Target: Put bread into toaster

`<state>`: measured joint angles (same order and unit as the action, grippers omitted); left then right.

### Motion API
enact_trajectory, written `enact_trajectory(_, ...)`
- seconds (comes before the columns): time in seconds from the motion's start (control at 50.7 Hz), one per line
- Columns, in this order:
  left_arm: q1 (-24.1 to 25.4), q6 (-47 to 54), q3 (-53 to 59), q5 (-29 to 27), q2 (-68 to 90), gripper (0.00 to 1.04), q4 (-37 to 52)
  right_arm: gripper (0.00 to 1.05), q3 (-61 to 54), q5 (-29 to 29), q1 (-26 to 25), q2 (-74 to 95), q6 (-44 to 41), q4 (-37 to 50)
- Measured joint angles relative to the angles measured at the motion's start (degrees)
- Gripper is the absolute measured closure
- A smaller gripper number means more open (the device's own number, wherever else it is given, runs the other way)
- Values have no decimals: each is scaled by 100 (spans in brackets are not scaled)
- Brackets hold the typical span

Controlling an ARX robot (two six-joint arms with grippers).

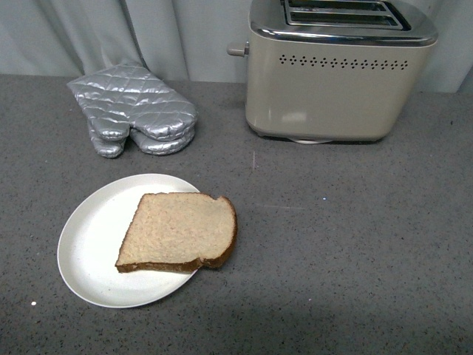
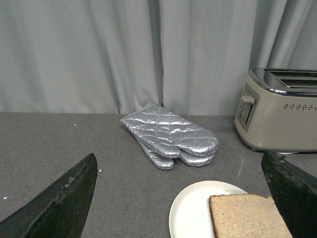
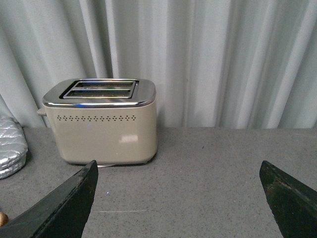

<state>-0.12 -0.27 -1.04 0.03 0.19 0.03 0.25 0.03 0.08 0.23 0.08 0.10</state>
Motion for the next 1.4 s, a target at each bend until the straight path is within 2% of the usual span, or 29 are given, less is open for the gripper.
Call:
enact_trajectory(0.572, 0, 0, 0, -4, 0, 7, 0, 10, 0, -11, -2, 0, 0, 0)
enact_trajectory(0.592, -55, -92, -20, -131, 46, 7, -63, 10, 0, -11, -2, 0, 0, 0)
enact_trajectory(0.651, -267, -946, -407, -1139, 892, 7, -831, 10, 0, -9, -2, 0, 0, -2)
enact_trajectory(0.69, -264, -1370, -514, -1296, 1567, 7, -728, 10, 0, 7, -2, 0, 0, -2)
enact_trajectory(0.829, -201, -2203, -885, -1016, 3547, 7, 439, 10, 0, -4, -2, 0, 0, -2)
enact_trajectory(1.006, 11, -2422, -1582, -640, 6463, 7, 1768, 10, 0, -9, -2, 0, 0, -2)
enact_trajectory(1.164, 81, -2186, -2470, -186, 8804, 7, 1779, 10, 0, -11, -2, 0, 0, -2)
enact_trajectory(1.282, 70, -1908, -3021, -308, 9923, 7, 1637, 10, 0, -11, -2, 0, 0, -2)
enact_trajectory(1.401, 70, -1759, -3220, -299, 10378, 7, 1637, 10, 0, -9, -2, 0, 0, -2)
